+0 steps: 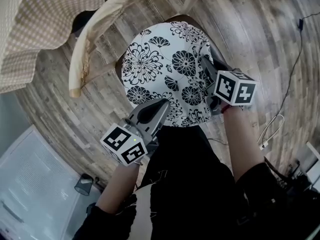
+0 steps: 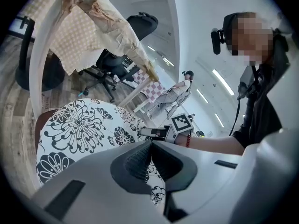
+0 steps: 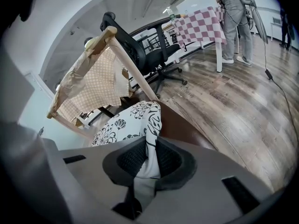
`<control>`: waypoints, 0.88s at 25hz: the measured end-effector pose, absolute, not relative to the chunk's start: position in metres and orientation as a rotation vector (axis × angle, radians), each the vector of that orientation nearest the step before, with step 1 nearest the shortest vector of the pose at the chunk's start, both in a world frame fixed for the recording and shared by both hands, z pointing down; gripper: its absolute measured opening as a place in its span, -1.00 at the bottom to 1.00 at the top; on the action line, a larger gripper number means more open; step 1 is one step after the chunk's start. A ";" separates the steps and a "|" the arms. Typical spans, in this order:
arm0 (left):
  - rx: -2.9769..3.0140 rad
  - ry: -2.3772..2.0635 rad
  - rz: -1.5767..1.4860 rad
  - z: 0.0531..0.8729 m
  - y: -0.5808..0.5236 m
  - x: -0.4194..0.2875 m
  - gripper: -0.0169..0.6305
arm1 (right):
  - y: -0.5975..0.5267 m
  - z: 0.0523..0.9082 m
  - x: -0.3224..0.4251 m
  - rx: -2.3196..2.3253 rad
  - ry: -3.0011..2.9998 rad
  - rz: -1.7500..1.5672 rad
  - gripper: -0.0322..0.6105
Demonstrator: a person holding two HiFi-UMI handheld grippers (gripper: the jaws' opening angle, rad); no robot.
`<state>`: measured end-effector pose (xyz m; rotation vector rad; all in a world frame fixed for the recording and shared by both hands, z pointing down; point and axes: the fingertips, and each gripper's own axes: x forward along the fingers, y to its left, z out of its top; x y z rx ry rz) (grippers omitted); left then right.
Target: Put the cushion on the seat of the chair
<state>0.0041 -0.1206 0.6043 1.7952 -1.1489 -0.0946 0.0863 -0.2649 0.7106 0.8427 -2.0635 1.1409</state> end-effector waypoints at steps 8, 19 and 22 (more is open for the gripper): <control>1.787 -1.135 -0.078 0.610 -0.125 0.006 -0.90 | -0.272 0.727 0.097 0.886 -2.022 1.124 -0.77; 1.790 -1.131 -0.080 0.611 -0.137 0.008 -0.90 | -0.275 0.734 0.100 0.871 -2.011 0.982 -0.77; 1.784 -1.131 -0.074 0.613 -0.137 0.007 -0.90 | -0.276 0.737 0.100 0.870 -2.009 0.938 -0.77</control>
